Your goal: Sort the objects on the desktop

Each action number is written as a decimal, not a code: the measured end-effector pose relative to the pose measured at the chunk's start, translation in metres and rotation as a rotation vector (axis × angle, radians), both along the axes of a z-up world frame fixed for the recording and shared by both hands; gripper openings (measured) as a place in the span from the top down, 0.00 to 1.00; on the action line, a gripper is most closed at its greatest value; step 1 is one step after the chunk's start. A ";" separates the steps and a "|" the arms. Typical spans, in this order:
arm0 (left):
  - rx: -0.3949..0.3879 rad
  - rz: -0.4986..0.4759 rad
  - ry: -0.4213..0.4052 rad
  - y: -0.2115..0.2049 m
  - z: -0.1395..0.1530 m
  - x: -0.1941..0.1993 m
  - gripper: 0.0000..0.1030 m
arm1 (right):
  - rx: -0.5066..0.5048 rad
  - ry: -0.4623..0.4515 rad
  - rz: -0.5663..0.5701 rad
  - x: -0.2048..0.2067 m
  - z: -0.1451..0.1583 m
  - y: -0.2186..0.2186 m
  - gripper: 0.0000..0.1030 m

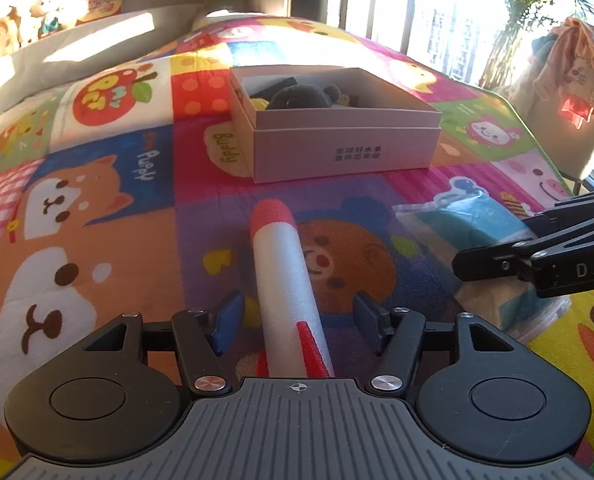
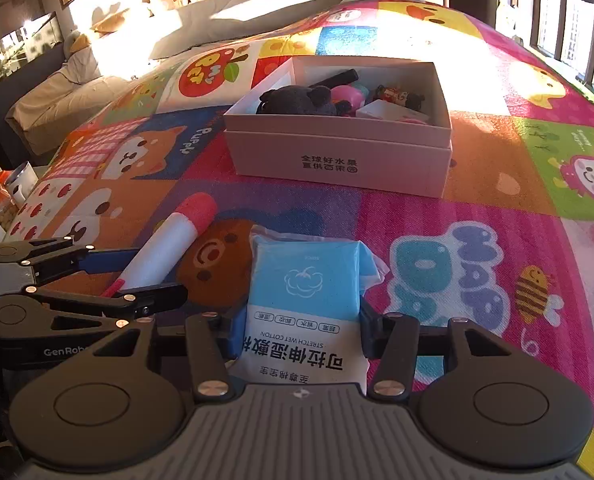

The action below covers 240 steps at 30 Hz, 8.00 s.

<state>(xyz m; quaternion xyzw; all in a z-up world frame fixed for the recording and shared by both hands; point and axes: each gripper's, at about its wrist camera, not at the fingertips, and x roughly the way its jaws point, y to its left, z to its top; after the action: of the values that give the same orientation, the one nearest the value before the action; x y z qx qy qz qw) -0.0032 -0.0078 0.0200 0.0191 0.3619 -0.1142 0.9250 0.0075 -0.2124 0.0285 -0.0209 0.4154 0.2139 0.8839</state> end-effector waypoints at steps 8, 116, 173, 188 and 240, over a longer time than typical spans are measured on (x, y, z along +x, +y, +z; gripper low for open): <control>0.064 -0.074 -0.013 -0.009 0.008 -0.018 0.69 | 0.064 0.004 0.011 -0.015 0.024 -0.026 0.50; -0.182 0.079 -0.017 0.037 -0.004 0.021 0.00 | 0.080 0.205 -0.222 0.216 0.036 0.017 0.69; -0.282 0.079 -0.050 0.044 -0.013 0.023 0.00 | 0.104 0.117 0.132 0.256 0.081 0.082 0.40; -0.290 0.084 -0.052 0.046 -0.013 0.021 0.00 | -0.173 -0.047 -0.148 0.328 0.098 0.087 0.66; -0.261 0.085 -0.051 0.042 -0.013 0.022 0.00 | 0.110 0.059 -0.324 0.251 0.078 -0.003 0.64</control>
<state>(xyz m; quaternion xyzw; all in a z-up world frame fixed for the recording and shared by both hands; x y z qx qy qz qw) 0.0189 0.0342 0.0066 -0.1139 0.3211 -0.1203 0.9325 0.2587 -0.2154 0.1069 0.1008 0.4268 0.0915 0.8941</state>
